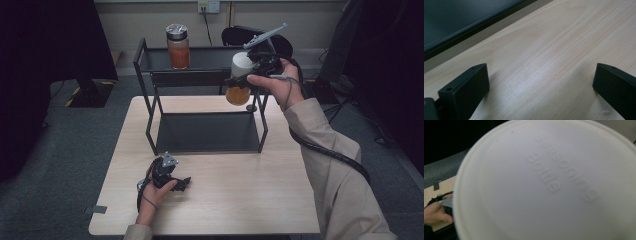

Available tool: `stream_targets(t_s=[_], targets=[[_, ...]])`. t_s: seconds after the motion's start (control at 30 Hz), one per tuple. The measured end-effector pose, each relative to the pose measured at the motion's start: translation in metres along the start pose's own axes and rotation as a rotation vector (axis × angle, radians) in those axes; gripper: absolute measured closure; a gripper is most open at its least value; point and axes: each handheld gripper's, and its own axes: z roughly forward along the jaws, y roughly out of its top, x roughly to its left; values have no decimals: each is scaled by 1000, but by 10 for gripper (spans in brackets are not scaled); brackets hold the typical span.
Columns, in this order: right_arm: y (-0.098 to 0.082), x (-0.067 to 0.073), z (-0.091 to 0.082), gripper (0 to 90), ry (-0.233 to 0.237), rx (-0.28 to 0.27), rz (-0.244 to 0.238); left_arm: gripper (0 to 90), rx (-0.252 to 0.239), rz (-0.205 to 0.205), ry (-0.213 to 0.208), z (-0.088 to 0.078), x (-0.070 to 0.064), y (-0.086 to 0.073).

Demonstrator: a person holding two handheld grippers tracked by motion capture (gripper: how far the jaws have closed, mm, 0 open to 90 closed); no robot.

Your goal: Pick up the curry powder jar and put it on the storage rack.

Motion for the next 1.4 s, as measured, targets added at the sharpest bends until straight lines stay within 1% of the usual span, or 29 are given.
stream_targets(t_s=[0.27, 0.47, 0.63, 0.8, 0.9, 1.03, 1.1, 1.17, 1.27, 1.33, 1.4], targets=[[20, -2, -3, 336, -1, -13, 3, 0, 0, 0, 0, 0, 0, 0], [39, 1, -4, 337, -16, -16, -4, 0, 0, 0, 0, 0, 0, 0], [54, 1, -4, 337, -21, -27, -3, 0, 0, 0, 0, 0, 0, 0], [67, 0, 0, 337, -33, -24, -2, 0, 0, 0, 0, 0, 0, 0], [73, -3, 3, 337, -35, -27, 5, 0, 1, 1, 0, 0, 0, 0], [80, -8, 8, 337, -51, -21, 11, 0, 1, 2, 0, 0, 0, 0], [82, -9, 10, 337, -62, -18, 13, 0, 1, 1, 0, 0, 0, 0], [84, -13, 12, 337, -66, -16, 22, 0, 1, 1, 0, 0, 0, 0], [86, -16, 15, 337, -73, -15, 27, 0, 1, 1, 0, 0, 0, 0], [88, -21, 20, 337, -88, -9, 33, 0, 1, 1, 0, 0, 0, 0], [89, -26, 23, 337, -87, -6, 47, 0, 1, 1, 0, 0, 0, 0]])
